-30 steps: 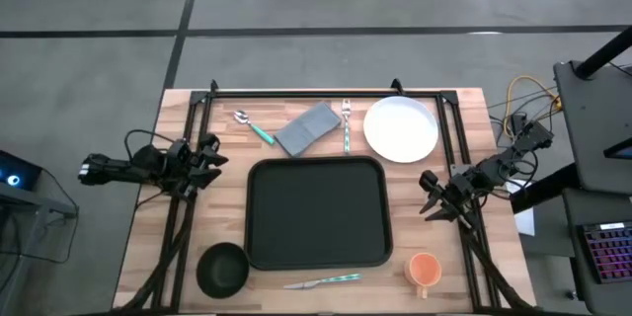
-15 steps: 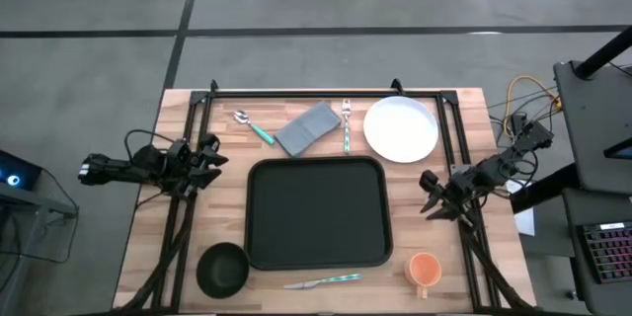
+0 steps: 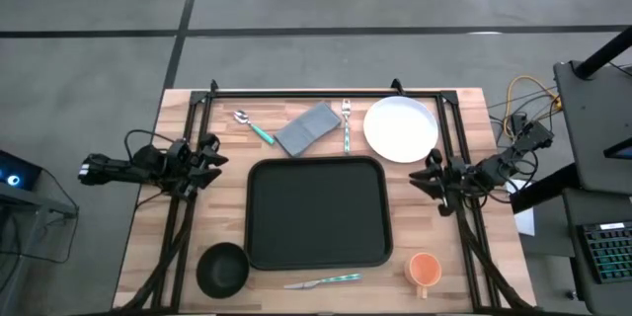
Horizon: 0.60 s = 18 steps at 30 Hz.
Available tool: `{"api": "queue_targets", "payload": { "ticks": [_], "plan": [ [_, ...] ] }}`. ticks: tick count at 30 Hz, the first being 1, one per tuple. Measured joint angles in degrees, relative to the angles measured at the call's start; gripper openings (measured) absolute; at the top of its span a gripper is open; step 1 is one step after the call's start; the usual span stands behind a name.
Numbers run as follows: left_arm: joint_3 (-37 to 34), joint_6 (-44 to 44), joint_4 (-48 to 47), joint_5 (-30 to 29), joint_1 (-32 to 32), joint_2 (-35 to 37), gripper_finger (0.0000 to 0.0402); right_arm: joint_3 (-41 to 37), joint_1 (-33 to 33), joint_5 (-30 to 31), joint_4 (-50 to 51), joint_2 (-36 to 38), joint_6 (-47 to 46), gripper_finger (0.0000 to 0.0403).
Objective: Set up tray
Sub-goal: Put the mug on the tray
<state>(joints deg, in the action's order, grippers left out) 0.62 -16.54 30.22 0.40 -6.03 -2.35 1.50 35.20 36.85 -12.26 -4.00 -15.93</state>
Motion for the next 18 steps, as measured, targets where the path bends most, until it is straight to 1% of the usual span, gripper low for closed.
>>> {"api": "queue_targets", "payload": {
  "ticks": [5, 9, 11, 14, 18],
  "plan": [
    [0.0, 0.44, 0.42, -0.69, 0.03, 0.0, 0.0141, 0.0, 0.0, 0.88, 0.01, -0.22, -0.35, 0.0086],
    [0.0, 1.03, 0.62, -0.82, 0.03, 0.02, 0.0141, 0.0, 0.01, 1.68, 0.04, -0.26, -3.33, 0.0086],
    [0.0, 2.99, 0.7, -2.85, 0.05, -0.02, 0.0141, 0.0, 0.04, 4.01, 0.06, -0.36, -3.98, 0.0086],
    [0.0, 4.92, 0.58, -7.77, 0.06, -0.85, 0.0141, 0.0, 0.02, 6.87, -0.2, -0.35, -4.06, 0.0086],
    [0.0, 1.85, 0.11, -7.94, 0.02, -1.58, 0.0141, 0.0, 0.0, 8.68, -0.11, -0.36, -4.06, 0.0086]
  ]
}}
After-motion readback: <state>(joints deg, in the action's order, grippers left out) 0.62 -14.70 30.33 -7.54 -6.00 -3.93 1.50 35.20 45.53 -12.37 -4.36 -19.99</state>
